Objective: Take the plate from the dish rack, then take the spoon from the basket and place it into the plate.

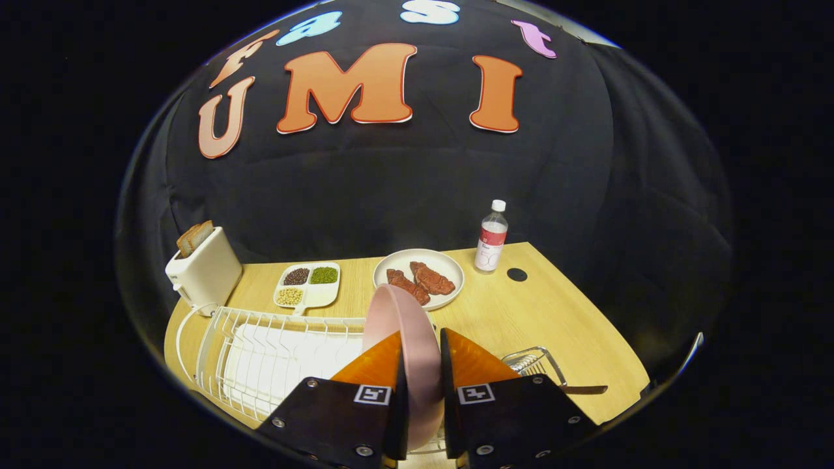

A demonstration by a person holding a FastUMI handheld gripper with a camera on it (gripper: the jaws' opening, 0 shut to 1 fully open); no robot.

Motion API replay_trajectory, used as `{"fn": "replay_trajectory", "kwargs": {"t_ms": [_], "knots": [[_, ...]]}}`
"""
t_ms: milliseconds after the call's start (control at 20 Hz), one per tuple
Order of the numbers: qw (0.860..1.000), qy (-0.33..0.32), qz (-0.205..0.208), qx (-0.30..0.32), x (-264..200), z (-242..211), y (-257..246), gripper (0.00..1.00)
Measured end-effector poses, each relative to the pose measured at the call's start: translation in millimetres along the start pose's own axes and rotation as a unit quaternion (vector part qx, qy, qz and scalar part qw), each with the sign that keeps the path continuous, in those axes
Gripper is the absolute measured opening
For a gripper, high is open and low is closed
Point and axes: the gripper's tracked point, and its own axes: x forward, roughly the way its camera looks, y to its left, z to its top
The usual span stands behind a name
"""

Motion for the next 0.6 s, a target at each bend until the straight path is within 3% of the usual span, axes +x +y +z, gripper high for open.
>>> {"fn": "replay_trajectory", "kwargs": {"t_ms": [450,600], "knots": [[0.997,-0.029,-0.058,-0.039,2.0,8.0,-12.9,0.17],[0.997,-0.032,-0.060,-0.038,2.2,10.7,-10.6,0.16]]}}
